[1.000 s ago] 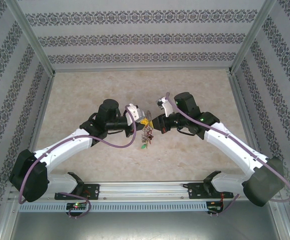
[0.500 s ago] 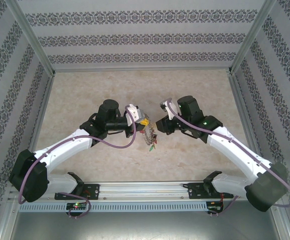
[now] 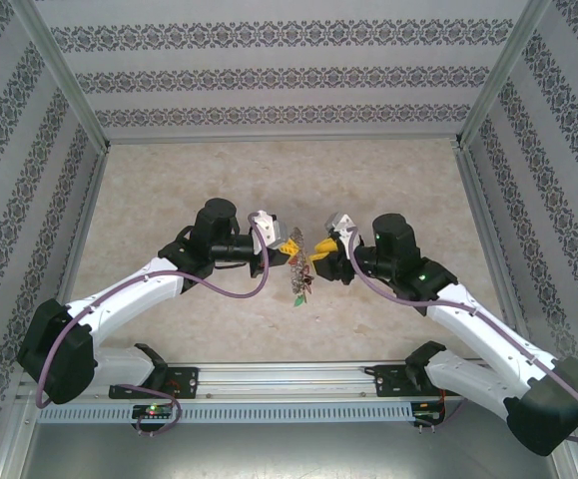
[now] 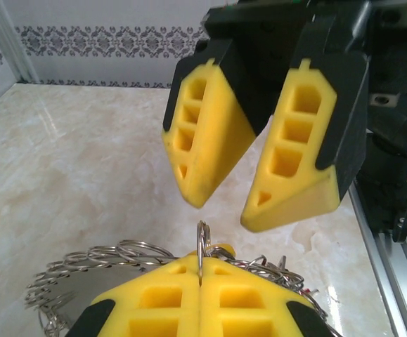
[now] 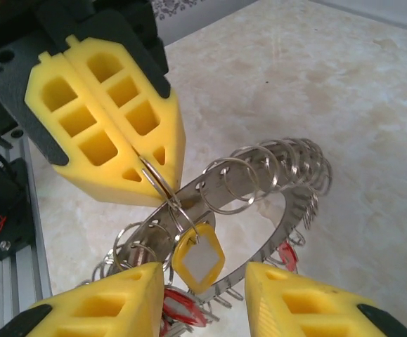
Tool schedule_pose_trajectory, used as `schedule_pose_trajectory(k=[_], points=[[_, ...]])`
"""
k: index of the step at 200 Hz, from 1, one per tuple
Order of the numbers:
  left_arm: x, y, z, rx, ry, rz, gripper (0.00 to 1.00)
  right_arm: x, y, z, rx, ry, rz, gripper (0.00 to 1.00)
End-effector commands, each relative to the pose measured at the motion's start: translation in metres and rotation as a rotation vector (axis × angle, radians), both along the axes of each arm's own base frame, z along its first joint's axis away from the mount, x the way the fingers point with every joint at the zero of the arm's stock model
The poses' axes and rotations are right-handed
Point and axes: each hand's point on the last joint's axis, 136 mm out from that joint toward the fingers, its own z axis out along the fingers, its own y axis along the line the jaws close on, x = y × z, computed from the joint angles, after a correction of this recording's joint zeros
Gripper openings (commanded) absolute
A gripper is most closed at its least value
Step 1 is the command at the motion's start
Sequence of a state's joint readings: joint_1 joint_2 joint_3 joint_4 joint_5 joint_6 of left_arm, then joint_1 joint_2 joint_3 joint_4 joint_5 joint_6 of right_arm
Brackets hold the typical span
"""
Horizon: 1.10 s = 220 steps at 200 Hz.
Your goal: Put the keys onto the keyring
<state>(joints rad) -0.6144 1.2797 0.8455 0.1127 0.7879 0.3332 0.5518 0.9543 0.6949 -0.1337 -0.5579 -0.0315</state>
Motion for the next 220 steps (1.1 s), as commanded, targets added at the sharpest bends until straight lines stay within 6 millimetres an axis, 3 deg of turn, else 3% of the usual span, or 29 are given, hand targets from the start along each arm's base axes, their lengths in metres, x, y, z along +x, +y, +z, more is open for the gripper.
schedule_pose_trajectory(k=[1, 117, 164, 188, 220], points=[[-0.012, -0.003, 0.032, -0.062, -0.079, -0.071, 0.00, -0.004, 0.006, 0.017, 0.031, -0.128, 0.074, 0.36], [-0.016, -0.003, 0.034, -0.062, -0.081, -0.092, 0.00, 0.005, 0.014, 0.017, 0.045, -0.131, 0.092, 0.35], [-0.015, -0.003, 0.035, -0.059, -0.085, -0.085, 0.00, -0.003, 0.023, 0.015, 0.074, -0.095, 0.167, 0.36], [-0.014, -0.003, 0.036, -0.059, -0.088, -0.080, 0.00, -0.006, 0.025, 0.016, 0.083, -0.092, 0.187, 0.32], [-0.012, -0.002, 0.034, -0.055, -0.089, -0.067, 0.00, -0.007, 0.022, 0.013, 0.070, -0.093, 0.178, 0.18]])
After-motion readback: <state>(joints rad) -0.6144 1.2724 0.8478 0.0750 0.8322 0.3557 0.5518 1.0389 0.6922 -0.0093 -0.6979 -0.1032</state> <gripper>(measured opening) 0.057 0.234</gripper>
